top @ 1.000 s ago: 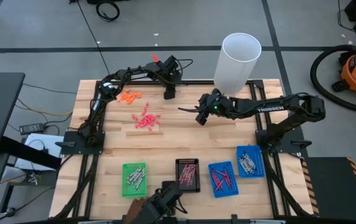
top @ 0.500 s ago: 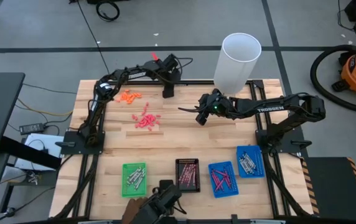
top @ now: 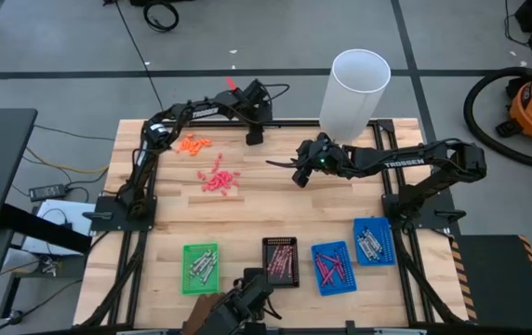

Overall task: Sort crayons
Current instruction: Put the black crayon into the right blue bin

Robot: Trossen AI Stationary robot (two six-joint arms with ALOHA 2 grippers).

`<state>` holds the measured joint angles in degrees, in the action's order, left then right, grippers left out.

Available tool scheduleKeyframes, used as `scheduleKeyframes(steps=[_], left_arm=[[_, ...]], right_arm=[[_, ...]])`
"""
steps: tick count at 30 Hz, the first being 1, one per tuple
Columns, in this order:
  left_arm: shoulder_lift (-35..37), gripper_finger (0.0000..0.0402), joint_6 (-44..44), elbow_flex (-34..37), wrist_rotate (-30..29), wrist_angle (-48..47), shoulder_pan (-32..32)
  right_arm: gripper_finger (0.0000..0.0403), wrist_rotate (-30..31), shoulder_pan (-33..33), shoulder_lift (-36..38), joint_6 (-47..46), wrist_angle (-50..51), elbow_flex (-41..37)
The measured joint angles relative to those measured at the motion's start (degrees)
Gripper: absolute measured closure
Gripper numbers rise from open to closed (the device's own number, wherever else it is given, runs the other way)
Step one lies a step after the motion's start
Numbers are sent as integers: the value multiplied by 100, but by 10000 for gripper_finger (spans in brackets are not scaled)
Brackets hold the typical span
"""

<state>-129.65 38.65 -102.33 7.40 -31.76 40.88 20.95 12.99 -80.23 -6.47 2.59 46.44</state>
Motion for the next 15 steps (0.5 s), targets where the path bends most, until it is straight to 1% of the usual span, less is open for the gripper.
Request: scheduleKeyframes(steps=[8, 15], left_arm=[[-147, 232, 121, -4, -16, 116, 50], [-154, 232, -177, -11, -3, 28, 68]], right_arm=[[234, -41, -14, 0, -17, -44, 0], [234, -88, -13, 0, -20, -87, 0]])
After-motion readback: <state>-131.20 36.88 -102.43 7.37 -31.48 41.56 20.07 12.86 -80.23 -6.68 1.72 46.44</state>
